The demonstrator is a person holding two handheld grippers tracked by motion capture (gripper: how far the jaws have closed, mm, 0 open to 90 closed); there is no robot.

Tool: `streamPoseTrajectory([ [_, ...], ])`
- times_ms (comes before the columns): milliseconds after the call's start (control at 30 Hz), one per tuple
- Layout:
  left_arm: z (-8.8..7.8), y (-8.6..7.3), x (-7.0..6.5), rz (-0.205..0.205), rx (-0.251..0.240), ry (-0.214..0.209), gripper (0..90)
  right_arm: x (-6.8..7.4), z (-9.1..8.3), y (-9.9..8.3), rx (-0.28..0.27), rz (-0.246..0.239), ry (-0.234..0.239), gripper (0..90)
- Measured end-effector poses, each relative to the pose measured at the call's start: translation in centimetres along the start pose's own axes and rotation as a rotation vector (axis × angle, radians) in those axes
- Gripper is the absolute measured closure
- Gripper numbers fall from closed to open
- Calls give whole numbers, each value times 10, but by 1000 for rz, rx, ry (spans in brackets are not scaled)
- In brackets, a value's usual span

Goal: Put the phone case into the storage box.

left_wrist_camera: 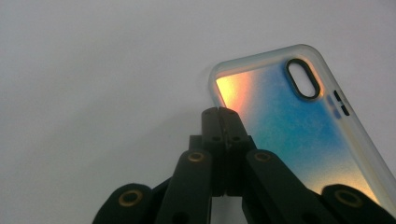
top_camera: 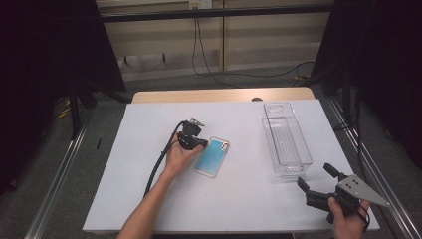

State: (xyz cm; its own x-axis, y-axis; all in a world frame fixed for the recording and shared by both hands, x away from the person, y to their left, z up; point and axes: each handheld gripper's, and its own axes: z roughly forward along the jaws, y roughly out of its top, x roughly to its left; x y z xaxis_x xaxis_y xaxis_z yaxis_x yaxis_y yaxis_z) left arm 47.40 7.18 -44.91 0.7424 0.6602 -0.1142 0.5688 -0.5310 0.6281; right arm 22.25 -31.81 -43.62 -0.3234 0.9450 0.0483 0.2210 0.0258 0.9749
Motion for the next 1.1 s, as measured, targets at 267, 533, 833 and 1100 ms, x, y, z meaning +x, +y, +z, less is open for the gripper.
streamPoseTrajectory([
  [267,0,0,-1,11,6,-2,900,0,0,0,0,0,0,13],
  [533,1,1,-2,9,1,1,900,0,0,0,0,-1,2,13],
  [833,4,3,-2,0,-12,-3,900,0,0,0,3,1,1,12],
  [1100,-1,3,-4,12,-32,-2,900,0,0,0,-1,1,4,12],
])
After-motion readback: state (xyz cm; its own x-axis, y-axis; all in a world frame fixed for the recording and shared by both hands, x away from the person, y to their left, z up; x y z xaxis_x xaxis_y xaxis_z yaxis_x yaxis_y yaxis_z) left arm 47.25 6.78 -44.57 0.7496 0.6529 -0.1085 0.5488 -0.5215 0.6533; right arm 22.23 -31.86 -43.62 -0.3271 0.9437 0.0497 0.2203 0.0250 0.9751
